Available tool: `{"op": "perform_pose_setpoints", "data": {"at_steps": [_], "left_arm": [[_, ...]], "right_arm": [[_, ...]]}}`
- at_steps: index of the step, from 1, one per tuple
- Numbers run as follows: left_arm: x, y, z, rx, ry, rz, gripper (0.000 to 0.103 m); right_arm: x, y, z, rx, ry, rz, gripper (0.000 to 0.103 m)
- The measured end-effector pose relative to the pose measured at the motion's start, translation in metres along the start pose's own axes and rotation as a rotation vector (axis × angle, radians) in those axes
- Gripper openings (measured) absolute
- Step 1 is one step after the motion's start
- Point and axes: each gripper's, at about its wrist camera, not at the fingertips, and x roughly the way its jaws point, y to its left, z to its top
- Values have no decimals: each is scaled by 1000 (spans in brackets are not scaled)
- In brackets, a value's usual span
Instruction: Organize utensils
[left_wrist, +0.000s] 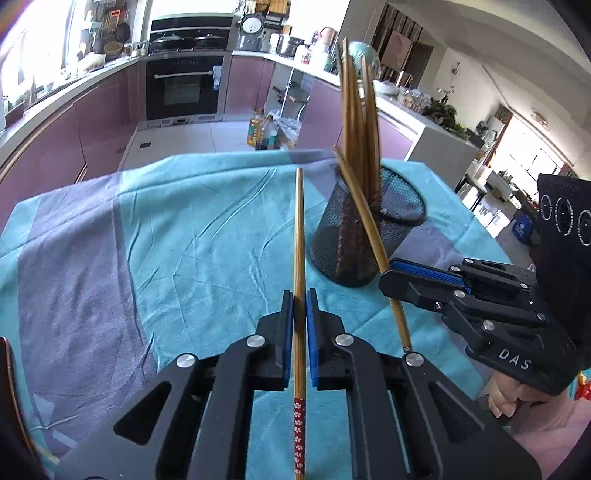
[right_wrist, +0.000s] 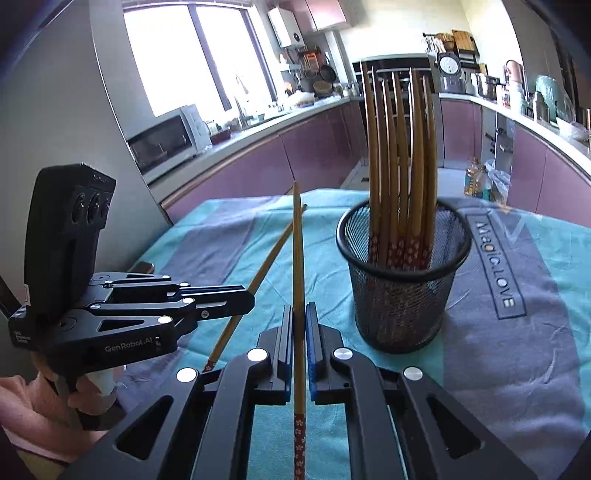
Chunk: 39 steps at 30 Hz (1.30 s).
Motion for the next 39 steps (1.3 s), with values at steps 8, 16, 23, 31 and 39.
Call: {"op": "perform_pose_setpoints", "data": {"at_steps": [8, 16, 23, 31, 39], "left_arm": [[-28, -5, 7, 6, -55, -46, 8], [-48, -13, 16, 15, -97, -94, 8], [-63, -19, 25, 25, -137, -115, 8], [-74, -23, 36, 28, -183, -142, 8], [-78, -30, 49, 48, -217, -157, 8]], "right_arm": [[-22, -1, 7, -1, -62, 16, 6], [-40, -7, 14, 7, -113, 20, 6], [-52, -12, 22, 3, -152, 14, 6], [-64, -16, 33, -15, -192, 1, 6], [-76, -15, 45, -39, -229, -19, 6]]}}
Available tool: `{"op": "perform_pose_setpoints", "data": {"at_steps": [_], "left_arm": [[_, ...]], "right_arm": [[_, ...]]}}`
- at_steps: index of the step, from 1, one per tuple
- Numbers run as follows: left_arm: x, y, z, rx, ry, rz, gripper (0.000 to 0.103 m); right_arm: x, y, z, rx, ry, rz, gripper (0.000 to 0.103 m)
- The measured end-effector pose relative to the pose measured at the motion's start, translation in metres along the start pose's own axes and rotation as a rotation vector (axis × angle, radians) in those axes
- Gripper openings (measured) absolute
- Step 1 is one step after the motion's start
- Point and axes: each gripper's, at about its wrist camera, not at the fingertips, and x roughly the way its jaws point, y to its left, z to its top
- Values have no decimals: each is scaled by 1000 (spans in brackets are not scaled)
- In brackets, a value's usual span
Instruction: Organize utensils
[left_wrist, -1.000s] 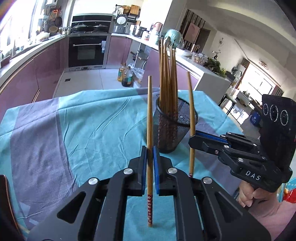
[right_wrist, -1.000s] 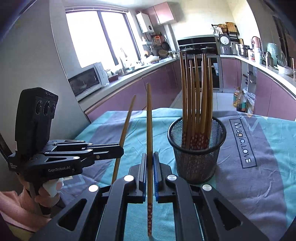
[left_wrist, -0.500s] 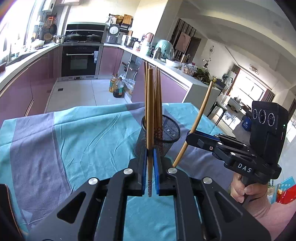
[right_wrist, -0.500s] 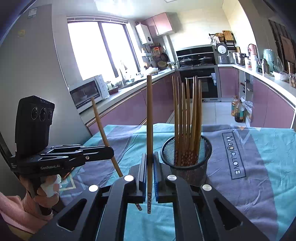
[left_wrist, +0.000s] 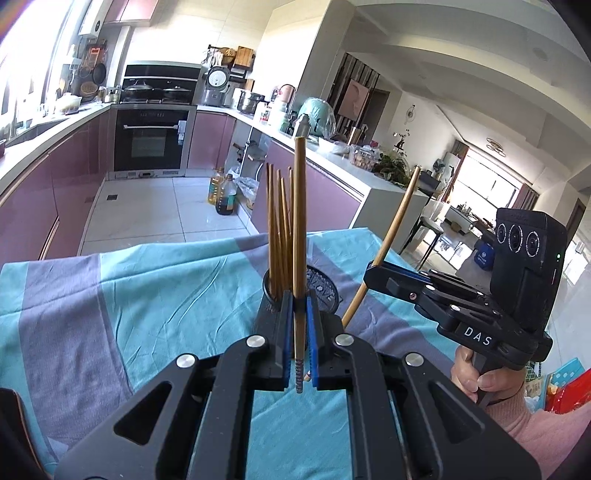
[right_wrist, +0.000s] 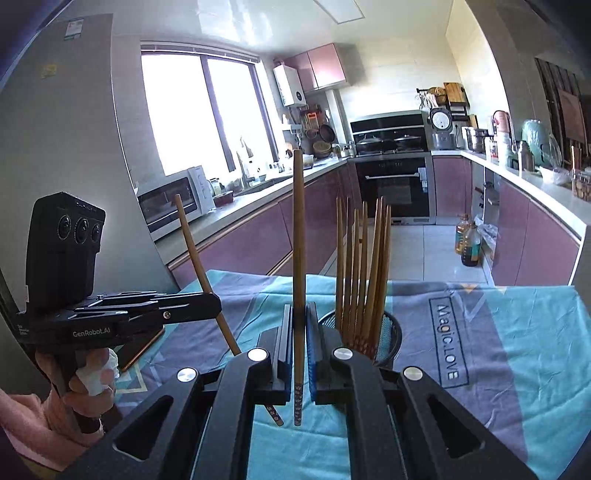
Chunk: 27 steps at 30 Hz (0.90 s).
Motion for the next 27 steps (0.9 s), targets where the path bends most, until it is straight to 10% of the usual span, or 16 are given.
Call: {"op": "perform_pose_setpoints", "data": {"at_steps": [27], "left_arm": [[-2, -18, 32, 52, -61, -7, 8]], "right_arm": [[-10, -3, 20, -43, -48, -11, 6]]}}
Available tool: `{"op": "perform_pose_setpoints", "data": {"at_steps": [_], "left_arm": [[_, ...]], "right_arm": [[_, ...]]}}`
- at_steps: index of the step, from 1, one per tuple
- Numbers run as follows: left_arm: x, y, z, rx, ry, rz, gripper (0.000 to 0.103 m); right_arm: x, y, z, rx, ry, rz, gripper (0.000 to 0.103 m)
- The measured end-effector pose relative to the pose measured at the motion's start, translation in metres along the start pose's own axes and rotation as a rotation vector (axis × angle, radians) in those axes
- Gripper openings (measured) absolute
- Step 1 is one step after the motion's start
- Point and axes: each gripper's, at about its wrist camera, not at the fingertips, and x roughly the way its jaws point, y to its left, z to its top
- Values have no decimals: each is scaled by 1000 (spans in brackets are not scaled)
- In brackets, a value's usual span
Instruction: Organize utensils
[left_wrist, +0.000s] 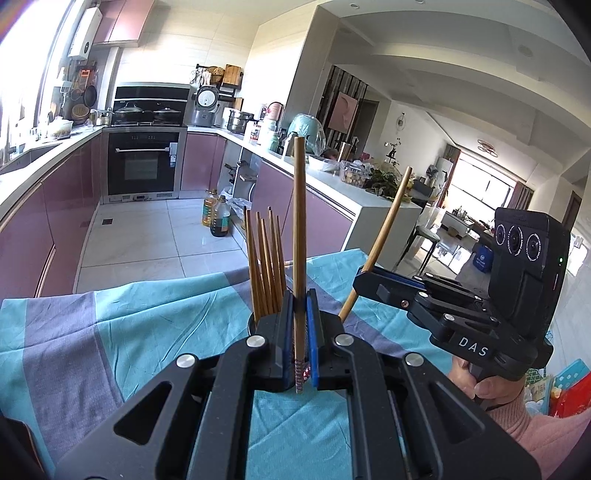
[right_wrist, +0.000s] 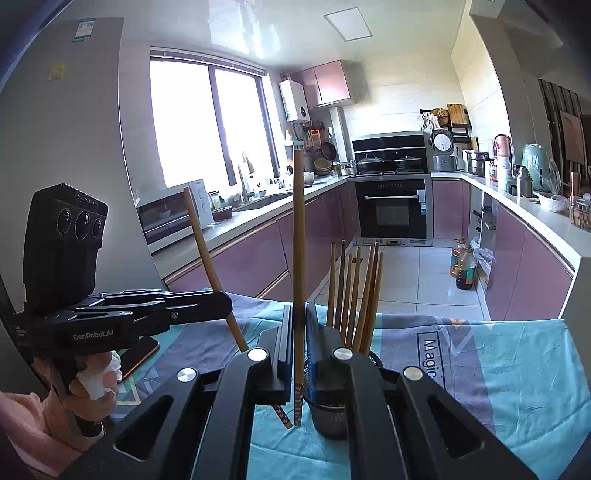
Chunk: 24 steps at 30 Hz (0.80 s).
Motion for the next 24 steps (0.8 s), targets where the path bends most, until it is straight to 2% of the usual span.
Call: {"op": "perform_pose_setpoints", "data": {"at_steps": [24], "left_arm": [[-2, -3, 6, 22, -26, 8, 8]], "right_arm": [[0, -6, 13, -16, -24, -16, 6]]}}
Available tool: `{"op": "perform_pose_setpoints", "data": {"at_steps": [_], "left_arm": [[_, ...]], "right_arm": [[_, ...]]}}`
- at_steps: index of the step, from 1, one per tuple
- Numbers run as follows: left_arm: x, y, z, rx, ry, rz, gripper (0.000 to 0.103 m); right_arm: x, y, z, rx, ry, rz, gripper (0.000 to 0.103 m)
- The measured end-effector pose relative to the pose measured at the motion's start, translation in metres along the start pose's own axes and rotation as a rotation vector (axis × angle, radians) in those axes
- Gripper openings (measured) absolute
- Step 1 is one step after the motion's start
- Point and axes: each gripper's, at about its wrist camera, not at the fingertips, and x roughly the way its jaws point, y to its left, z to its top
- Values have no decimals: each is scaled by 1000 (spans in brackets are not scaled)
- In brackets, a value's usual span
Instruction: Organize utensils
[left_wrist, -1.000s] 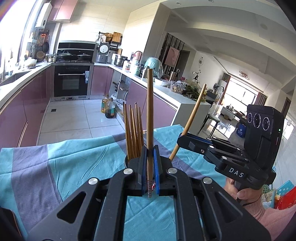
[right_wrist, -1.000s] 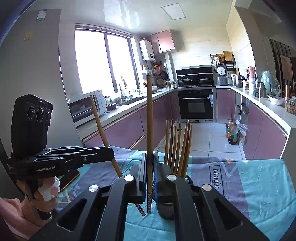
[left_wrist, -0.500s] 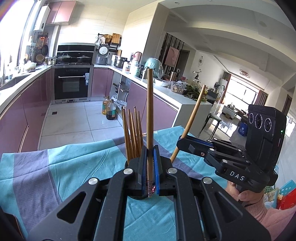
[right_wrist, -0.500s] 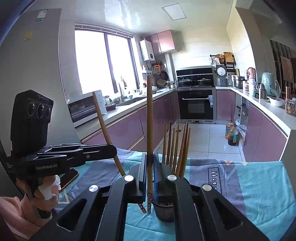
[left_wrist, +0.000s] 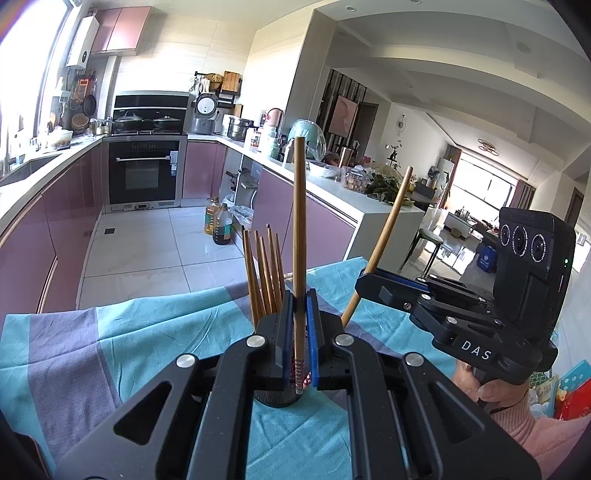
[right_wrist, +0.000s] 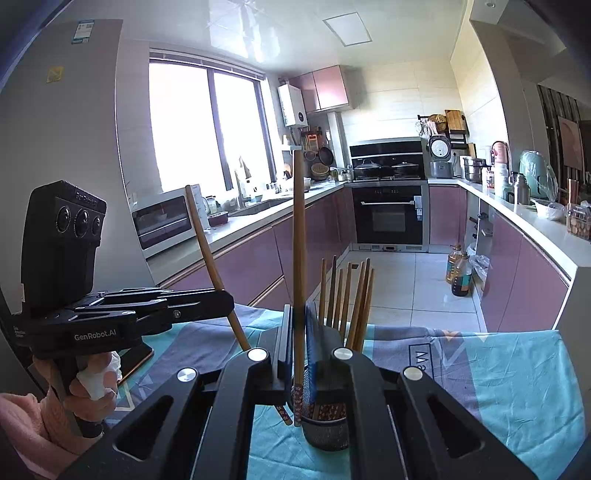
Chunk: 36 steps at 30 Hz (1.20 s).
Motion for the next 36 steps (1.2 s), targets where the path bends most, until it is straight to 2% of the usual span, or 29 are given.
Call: {"op": "perform_pose_setpoints", "data": {"at_steps": [14, 36], "left_arm": [[-1, -5, 6, 22, -23, 5, 8], [-3, -8, -4, 42, 14, 27, 8]], "right_arm": [[10, 0, 15, -18, -16, -18, 6], [25, -1, 10, -1, 18, -39, 6]]}}
